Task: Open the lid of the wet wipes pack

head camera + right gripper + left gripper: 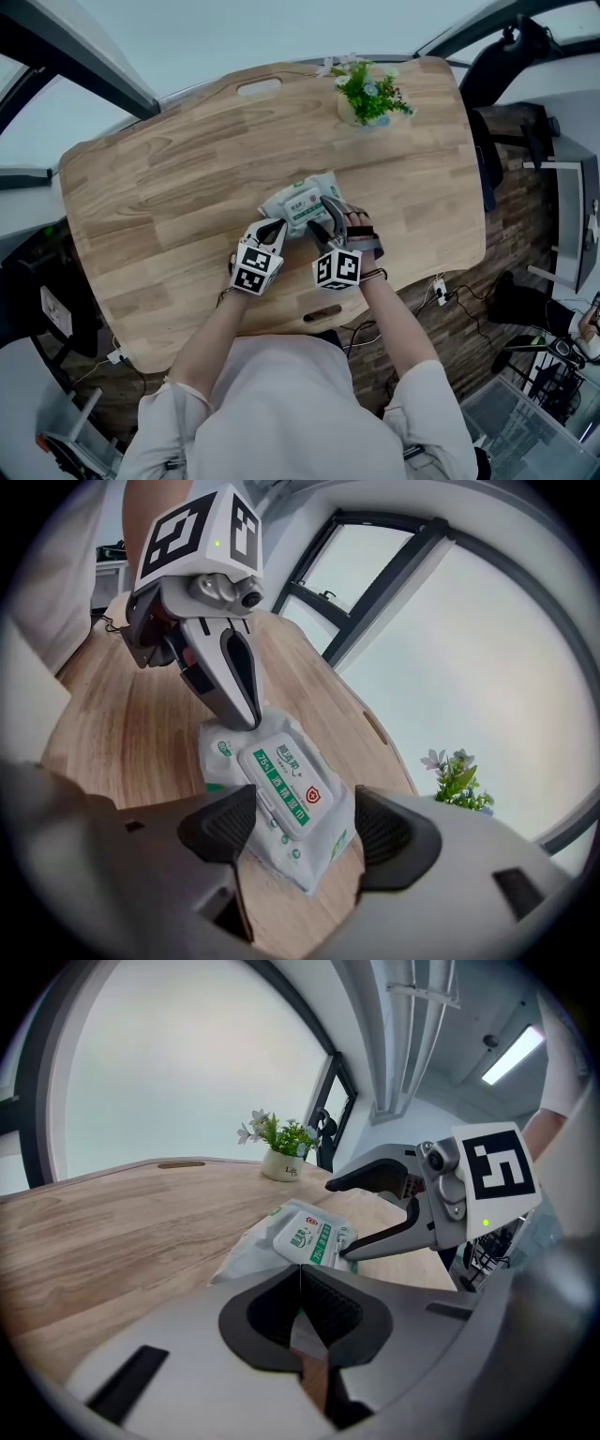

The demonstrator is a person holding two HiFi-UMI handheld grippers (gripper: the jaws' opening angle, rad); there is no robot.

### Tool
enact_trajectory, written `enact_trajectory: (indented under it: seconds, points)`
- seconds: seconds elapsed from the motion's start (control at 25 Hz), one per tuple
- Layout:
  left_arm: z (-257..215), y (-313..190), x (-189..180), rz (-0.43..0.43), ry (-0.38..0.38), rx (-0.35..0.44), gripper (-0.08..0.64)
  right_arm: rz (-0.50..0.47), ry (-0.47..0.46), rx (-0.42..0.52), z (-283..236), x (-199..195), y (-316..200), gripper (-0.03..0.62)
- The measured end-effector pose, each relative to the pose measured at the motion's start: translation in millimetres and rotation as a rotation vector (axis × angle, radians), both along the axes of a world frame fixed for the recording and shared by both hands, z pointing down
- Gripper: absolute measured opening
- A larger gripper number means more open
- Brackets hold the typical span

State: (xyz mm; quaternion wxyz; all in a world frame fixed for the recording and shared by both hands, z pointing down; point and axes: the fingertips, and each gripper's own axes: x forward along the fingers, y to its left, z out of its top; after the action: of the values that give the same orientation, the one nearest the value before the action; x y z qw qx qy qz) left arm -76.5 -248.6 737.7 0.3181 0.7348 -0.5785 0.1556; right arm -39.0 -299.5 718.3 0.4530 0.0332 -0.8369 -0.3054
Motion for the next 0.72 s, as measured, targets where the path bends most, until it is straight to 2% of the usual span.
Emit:
enact_trajectory:
  seconds: [0.48,0.72]
  points:
    - [3.3,-1.9,0.4,-0.002,0.018,0.001,0.020,-0.030,0.013,0.014,-2.1,-1.5,-0.9,0.334]
    - [4.2,-0.8,1.3,-0.001,0.022,0.000,0.020,-0.060,0.031,0.017,2.9,-1.7,1.6,0.311]
